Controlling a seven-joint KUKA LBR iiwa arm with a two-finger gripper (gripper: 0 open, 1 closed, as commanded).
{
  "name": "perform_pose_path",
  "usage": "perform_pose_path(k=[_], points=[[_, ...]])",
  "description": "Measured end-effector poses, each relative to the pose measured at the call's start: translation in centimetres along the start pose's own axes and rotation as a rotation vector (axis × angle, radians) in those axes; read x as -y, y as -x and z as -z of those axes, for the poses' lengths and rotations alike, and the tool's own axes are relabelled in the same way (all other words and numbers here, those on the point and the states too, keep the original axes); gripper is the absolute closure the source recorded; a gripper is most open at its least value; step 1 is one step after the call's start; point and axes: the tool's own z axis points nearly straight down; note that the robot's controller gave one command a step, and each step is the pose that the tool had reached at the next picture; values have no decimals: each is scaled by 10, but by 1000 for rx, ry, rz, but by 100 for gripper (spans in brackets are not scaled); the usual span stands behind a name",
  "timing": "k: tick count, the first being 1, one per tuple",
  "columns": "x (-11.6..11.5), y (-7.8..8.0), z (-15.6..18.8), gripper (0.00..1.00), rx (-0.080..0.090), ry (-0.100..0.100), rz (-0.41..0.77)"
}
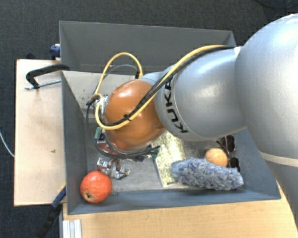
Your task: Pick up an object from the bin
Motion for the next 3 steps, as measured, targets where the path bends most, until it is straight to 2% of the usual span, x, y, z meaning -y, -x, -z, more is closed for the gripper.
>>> perform_pose_path(k=[3], points=[[1, 3, 50, 100, 7, -6, -14]])
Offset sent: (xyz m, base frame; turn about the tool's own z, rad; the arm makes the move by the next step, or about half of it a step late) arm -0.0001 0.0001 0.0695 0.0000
